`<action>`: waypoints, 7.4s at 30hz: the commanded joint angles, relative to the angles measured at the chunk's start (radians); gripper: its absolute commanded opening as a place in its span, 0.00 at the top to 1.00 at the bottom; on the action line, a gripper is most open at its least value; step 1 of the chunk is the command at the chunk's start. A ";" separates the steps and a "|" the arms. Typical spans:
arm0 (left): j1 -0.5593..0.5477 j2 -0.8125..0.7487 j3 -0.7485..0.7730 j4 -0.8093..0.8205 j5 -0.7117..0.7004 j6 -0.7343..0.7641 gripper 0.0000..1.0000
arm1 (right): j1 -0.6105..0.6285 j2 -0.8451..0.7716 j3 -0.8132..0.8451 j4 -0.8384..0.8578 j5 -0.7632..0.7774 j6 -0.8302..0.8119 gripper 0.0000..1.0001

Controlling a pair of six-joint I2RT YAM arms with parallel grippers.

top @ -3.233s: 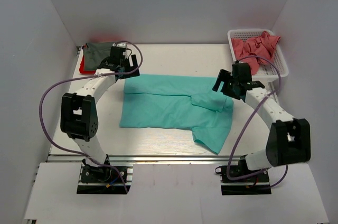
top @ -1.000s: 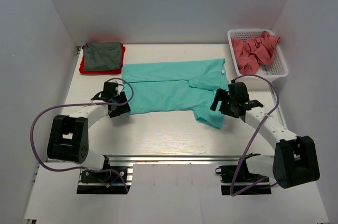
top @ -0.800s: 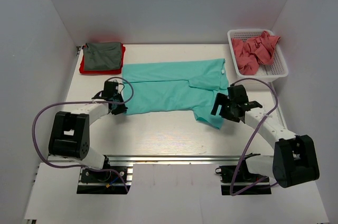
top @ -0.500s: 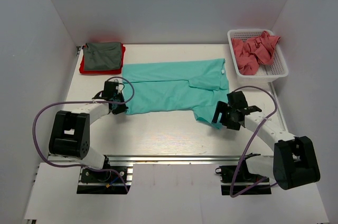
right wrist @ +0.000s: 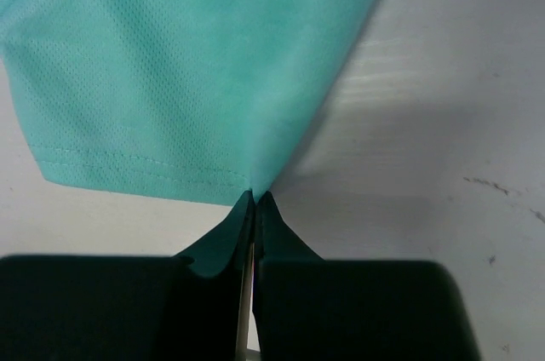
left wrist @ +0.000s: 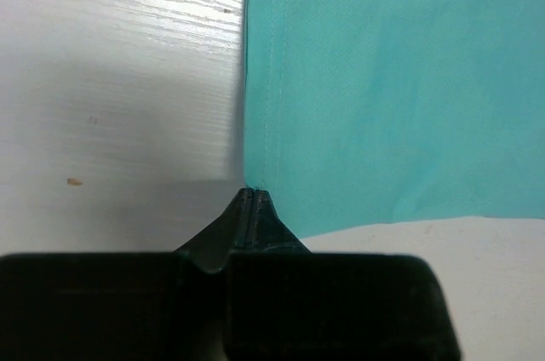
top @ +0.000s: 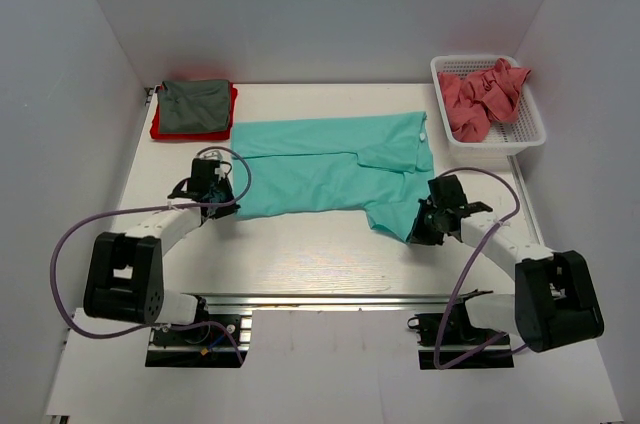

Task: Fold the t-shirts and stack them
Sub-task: Grap the side of the flattened tshirt closest away from the robot with both arms, then fold the other side of the tshirt into a rectangle, then rotate the tshirt 90 degrees, then grab the bottom of the folded rectangular tshirt with both arms

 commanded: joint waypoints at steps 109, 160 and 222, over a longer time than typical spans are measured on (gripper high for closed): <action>0.048 0.571 0.781 -0.061 0.311 0.084 0.00 | -0.029 0.872 1.210 -0.005 -0.124 -0.142 0.10; -0.451 -0.133 0.385 -0.418 -0.262 -0.117 0.00 | 0.260 0.778 1.080 -0.249 0.255 -0.057 0.10; -0.517 0.309 0.235 -0.021 0.256 0.019 0.39 | 0.107 0.139 0.132 0.116 -0.196 -0.042 0.24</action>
